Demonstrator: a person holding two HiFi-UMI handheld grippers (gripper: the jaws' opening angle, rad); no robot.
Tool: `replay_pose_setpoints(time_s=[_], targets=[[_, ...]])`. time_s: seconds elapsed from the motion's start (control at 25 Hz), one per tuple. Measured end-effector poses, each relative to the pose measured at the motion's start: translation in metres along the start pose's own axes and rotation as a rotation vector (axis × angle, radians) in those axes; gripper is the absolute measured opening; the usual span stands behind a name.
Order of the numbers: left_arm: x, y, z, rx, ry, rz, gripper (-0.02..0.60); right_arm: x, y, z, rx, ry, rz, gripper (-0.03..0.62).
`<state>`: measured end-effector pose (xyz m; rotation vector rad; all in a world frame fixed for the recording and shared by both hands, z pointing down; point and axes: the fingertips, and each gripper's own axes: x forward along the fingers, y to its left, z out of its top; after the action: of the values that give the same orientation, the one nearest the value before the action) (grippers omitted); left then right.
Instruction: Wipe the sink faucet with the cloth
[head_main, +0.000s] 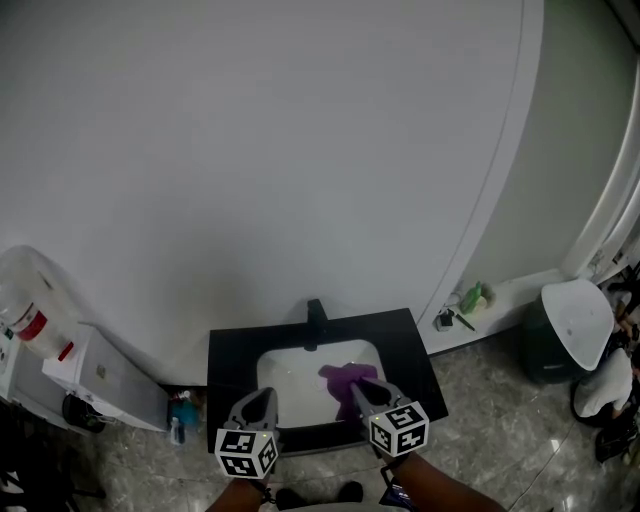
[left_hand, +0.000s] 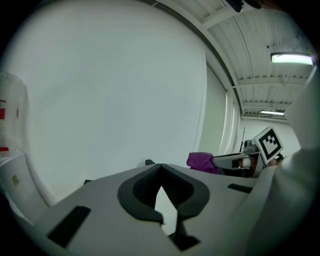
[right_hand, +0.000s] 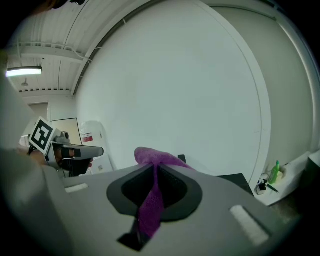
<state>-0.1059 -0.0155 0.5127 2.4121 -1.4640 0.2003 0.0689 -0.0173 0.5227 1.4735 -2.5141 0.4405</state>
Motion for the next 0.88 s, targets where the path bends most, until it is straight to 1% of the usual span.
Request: replay_pose_setpoints(time_s=[0.16,0.32,0.64,0.76,0.88], targets=[[0.008,-0.006,-0.003,-0.004,0.011,0.002,0.005,0.003,-0.009,0.007,-0.02,-0.016,0.025,0.031],[0.014,-0.015,-0.004,-0.004,0.021,0.025,0.006,0.013,-0.025,0.015,-0.036,-0.014,0.054,0.031],[0.033,-0.026,-0.015,-0.011,0.049,0.094,0.005,0.056,-0.062,0.007,-0.041,0.052,0.146,0.031],[0.038,-0.02,-0.016,-0.031,0.051,0.105,0.005,0.08,-0.068,0.011,-0.063,0.078,0.158,0.031],[0.046,-0.011,-0.019,-0.052,0.056,0.101,0.005,0.102,-0.069,0.014,-0.088,0.1,0.159,0.031]])
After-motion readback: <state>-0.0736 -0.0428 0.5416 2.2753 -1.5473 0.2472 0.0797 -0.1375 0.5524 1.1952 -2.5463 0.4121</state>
